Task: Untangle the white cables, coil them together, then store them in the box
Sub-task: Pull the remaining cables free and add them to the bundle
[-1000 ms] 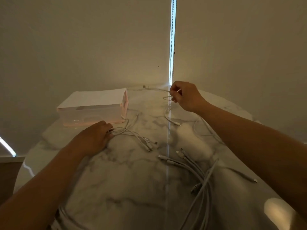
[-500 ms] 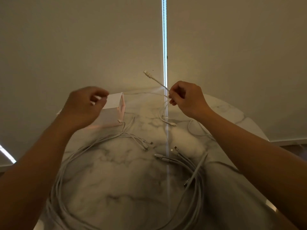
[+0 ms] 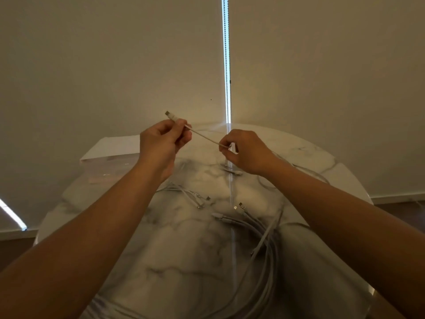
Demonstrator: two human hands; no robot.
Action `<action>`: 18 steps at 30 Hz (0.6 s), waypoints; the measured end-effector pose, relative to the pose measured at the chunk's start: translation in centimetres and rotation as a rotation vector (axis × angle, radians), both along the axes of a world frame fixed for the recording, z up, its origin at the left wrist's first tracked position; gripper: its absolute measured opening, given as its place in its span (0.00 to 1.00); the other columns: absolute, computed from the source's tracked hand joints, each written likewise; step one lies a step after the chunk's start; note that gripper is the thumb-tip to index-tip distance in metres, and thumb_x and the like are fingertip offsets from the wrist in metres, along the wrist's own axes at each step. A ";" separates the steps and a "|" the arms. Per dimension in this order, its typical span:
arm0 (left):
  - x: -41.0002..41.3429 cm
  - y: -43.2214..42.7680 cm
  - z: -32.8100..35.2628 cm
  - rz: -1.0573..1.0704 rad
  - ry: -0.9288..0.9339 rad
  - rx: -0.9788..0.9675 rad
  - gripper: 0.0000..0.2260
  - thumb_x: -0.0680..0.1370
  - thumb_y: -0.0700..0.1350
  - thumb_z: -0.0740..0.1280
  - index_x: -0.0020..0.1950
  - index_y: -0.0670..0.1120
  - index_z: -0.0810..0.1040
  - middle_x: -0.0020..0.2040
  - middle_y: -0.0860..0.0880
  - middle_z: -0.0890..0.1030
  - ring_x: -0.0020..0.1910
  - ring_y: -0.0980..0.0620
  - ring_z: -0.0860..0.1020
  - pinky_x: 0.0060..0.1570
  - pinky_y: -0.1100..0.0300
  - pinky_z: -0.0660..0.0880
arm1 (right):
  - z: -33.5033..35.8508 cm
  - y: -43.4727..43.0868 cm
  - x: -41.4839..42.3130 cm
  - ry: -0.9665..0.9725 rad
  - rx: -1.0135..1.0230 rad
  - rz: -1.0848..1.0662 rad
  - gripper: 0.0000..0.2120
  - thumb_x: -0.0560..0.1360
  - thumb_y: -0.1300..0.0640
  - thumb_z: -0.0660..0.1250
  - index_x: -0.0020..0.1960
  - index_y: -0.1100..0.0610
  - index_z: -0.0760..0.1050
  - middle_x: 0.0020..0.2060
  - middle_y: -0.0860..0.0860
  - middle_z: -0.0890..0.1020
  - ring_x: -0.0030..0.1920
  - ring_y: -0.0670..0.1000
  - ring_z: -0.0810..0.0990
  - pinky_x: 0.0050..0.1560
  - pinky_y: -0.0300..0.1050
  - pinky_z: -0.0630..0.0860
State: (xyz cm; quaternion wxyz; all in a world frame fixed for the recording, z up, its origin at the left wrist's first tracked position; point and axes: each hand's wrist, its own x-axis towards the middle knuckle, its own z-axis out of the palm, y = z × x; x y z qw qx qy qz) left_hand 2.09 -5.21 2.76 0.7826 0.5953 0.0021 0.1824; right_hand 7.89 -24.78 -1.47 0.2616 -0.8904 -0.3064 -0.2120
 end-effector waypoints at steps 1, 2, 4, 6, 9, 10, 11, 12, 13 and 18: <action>-0.2 0.5 0.5 0.040 -0.032 -0.038 0.05 0.79 0.37 0.67 0.45 0.39 0.81 0.41 0.44 0.82 0.37 0.54 0.80 0.44 0.64 0.79 | 0.1 -0.1 0.3 0.029 -0.025 -0.024 0.05 0.76 0.59 0.68 0.50 0.55 0.81 0.45 0.49 0.80 0.36 0.40 0.71 0.39 0.30 0.65; -0.3 1.1 1.1 0.081 -0.069 -0.069 0.05 0.79 0.38 0.66 0.45 0.39 0.80 0.40 0.45 0.82 0.36 0.54 0.80 0.44 0.64 0.79 | 0.1 -0.3 0.6 0.056 -0.050 -0.050 0.05 0.77 0.59 0.67 0.49 0.55 0.81 0.45 0.49 0.80 0.37 0.42 0.72 0.40 0.34 0.67; -0.8 2.8 2.0 0.120 -0.142 -0.052 0.05 0.80 0.38 0.66 0.46 0.40 0.80 0.41 0.45 0.81 0.37 0.53 0.80 0.46 0.62 0.79 | -0.1 -0.6 1.2 0.104 -0.076 -0.087 0.04 0.78 0.59 0.65 0.48 0.56 0.79 0.45 0.51 0.81 0.43 0.50 0.77 0.45 0.42 0.72; -1.8 4.2 2.2 0.087 -0.165 0.099 0.05 0.79 0.39 0.66 0.47 0.40 0.81 0.41 0.44 0.82 0.38 0.51 0.80 0.46 0.60 0.79 | -0.5 -0.9 1.7 0.177 -0.121 -0.127 0.04 0.78 0.55 0.66 0.47 0.55 0.78 0.48 0.52 0.81 0.49 0.55 0.79 0.49 0.45 0.73; -3.6 4.8 1.2 0.043 -0.124 0.556 0.04 0.77 0.40 0.70 0.46 0.40 0.83 0.39 0.44 0.84 0.37 0.48 0.82 0.43 0.58 0.80 | -0.9 -0.7 0.8 0.137 -0.271 -0.118 0.16 0.74 0.43 0.70 0.58 0.50 0.78 0.59 0.50 0.79 0.60 0.55 0.75 0.60 0.50 0.71; -4.0 4.6 0.8 0.026 -0.113 0.689 0.03 0.76 0.40 0.71 0.46 0.41 0.84 0.37 0.45 0.84 0.36 0.48 0.82 0.41 0.59 0.80 | -0.8 -0.2 0.2 0.086 -0.254 -0.031 0.19 0.73 0.42 0.71 0.60 0.48 0.77 0.61 0.48 0.78 0.63 0.53 0.73 0.64 0.49 0.68; -4.2 4.4 0.4 0.010 -0.109 0.784 0.03 0.75 0.40 0.72 0.46 0.41 0.84 0.36 0.46 0.84 0.34 0.49 0.83 0.40 0.60 0.80 | -0.4 0.4 -0.7 0.072 -0.186 0.099 0.20 0.72 0.43 0.72 0.61 0.48 0.78 0.62 0.47 0.78 0.64 0.50 0.72 0.65 0.45 0.66; -4.4 4.1 0.1 0.003 -0.121 0.854 0.03 0.74 0.40 0.73 0.45 0.42 0.85 0.35 0.48 0.84 0.33 0.51 0.82 0.38 0.62 0.79 | 0.1 1.2 -1.7 0.105 -0.100 0.229 0.19 0.72 0.45 0.73 0.61 0.49 0.78 0.61 0.46 0.79 0.63 0.46 0.73 0.66 0.41 0.66; -4.4 3.8 -0.2 0.006 -0.144 0.912 0.03 0.73 0.41 0.74 0.45 0.42 0.85 0.35 0.49 0.84 0.32 0.53 0.82 0.37 0.65 0.78 | 0.7 1.9 -2.4 0.165 -0.026 0.323 0.18 0.73 0.48 0.73 0.61 0.51 0.79 0.58 0.46 0.81 0.61 0.43 0.76 0.64 0.39 0.69; -4.3 4.0 -1.8 0.018 -0.229 1.034 0.03 0.72 0.43 0.74 0.45 0.46 0.85 0.37 0.53 0.83 0.33 0.56 0.82 0.36 0.70 0.76 | 1.8 3.6 -3.7 0.345 0.069 0.484 0.11 0.75 0.61 0.72 0.57 0.61 0.82 0.47 0.52 0.85 0.49 0.47 0.83 0.59 0.42 0.78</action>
